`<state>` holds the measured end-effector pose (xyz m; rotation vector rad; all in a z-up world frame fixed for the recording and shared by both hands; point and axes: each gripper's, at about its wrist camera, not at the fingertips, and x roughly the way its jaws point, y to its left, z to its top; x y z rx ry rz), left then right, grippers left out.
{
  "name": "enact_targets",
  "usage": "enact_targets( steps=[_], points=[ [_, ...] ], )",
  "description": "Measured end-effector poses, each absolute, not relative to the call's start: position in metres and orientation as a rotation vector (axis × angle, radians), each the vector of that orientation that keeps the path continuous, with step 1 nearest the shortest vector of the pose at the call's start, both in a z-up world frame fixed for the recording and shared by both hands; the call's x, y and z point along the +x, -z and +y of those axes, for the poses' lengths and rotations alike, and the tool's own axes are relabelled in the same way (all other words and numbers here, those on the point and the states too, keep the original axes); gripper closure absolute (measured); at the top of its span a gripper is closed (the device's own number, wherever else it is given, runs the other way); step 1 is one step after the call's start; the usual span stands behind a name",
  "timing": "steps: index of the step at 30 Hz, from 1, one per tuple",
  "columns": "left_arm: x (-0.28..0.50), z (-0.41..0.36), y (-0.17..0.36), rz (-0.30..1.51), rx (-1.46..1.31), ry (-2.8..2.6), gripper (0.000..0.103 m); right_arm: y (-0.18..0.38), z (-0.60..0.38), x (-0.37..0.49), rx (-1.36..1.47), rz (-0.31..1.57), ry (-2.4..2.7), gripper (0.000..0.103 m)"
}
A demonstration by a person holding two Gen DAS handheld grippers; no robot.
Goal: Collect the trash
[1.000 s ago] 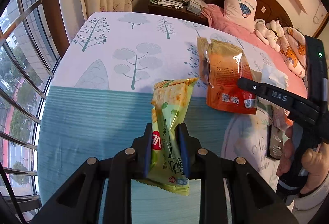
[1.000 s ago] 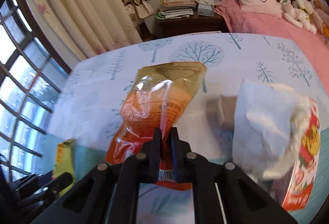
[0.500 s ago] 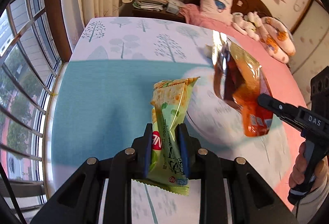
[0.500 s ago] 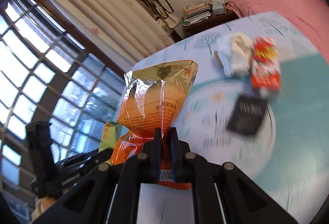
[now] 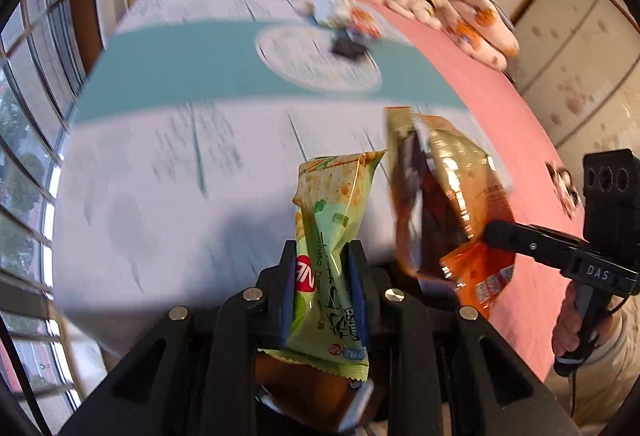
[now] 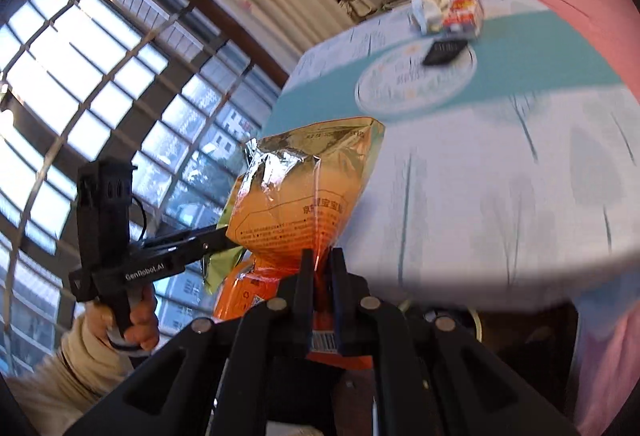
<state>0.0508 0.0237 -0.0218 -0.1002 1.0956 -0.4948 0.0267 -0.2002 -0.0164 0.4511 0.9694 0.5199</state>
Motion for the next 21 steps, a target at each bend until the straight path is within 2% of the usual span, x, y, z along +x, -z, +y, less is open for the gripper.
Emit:
enact_targets(
  steps=[8,12,21],
  points=[
    [-0.009,0.005,0.106,1.246,-0.030,0.544,0.081,0.100,-0.191,-0.031,0.410,1.173,-0.512,0.096],
    [-0.014,-0.008,0.156,1.319,0.007,0.554,0.081,0.153,-0.196,-0.031,0.441,1.283,-0.461,0.096],
    [0.007,-0.038,0.248,1.363,0.089,0.497,0.081,0.268,-0.205,-0.005,0.460,1.432,-0.276,0.096]
  ],
)
